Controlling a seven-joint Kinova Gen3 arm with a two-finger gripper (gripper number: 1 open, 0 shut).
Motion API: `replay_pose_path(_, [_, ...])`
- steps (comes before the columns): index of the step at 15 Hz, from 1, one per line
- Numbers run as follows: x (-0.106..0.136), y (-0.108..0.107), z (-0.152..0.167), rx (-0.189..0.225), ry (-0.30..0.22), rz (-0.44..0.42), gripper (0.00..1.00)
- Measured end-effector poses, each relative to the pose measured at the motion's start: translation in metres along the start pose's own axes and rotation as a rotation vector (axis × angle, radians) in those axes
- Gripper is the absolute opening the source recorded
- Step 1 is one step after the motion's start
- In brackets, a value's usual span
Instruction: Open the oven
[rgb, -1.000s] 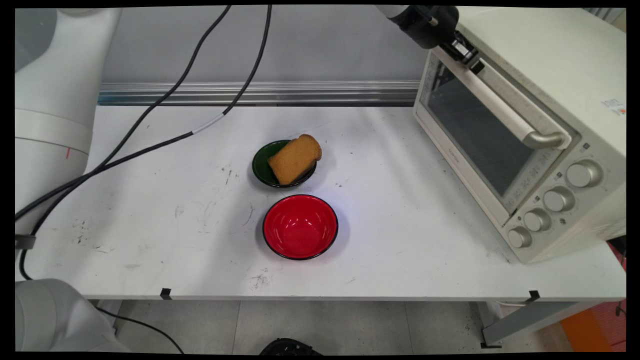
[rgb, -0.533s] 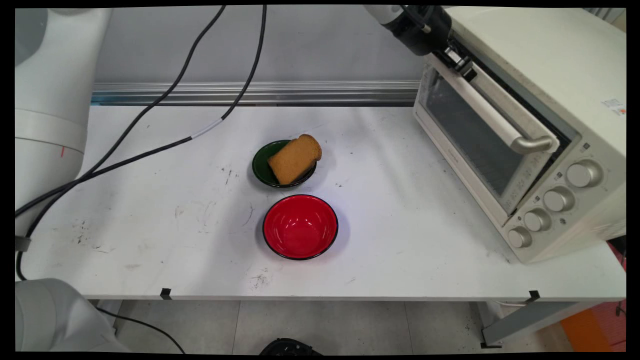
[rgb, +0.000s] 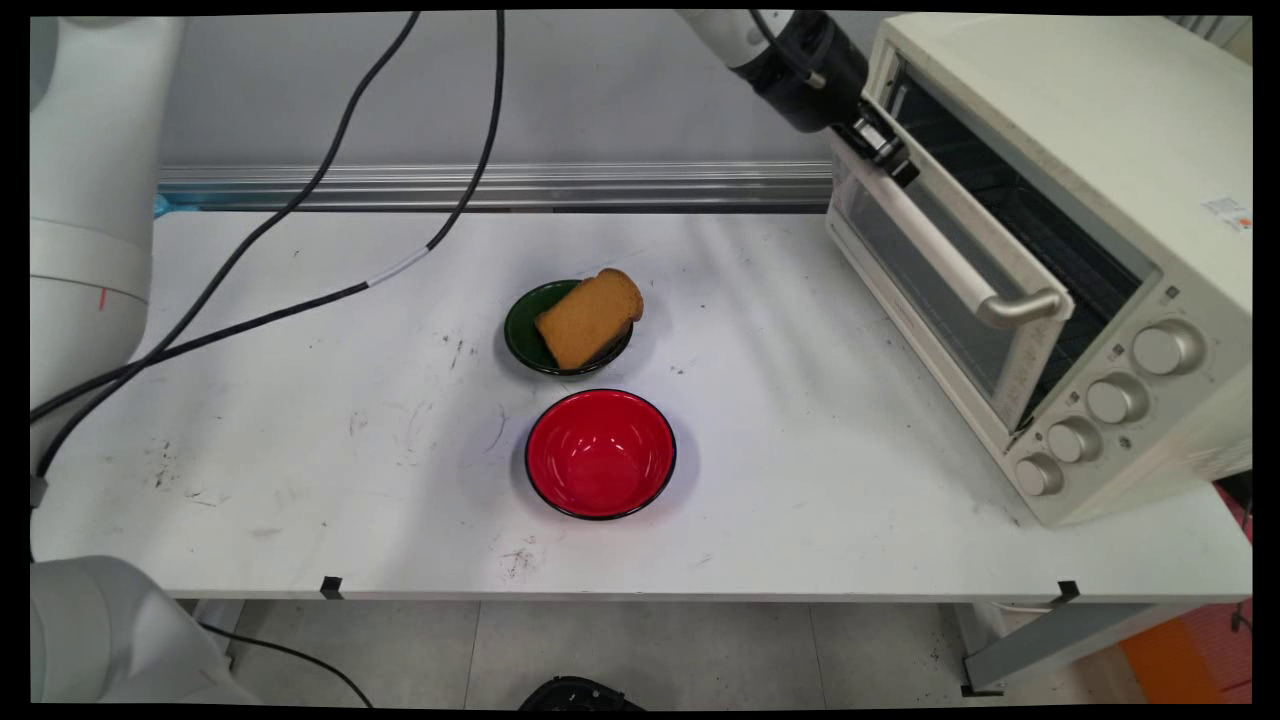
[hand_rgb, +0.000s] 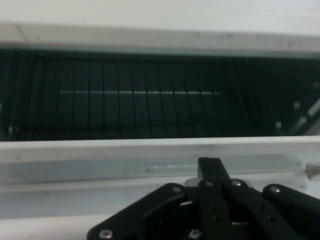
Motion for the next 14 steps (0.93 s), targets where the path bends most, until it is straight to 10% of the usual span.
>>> replay_pose_path(14, [-0.051, -0.006, -0.015, 0.008, -0.073, 0.000, 0.00])
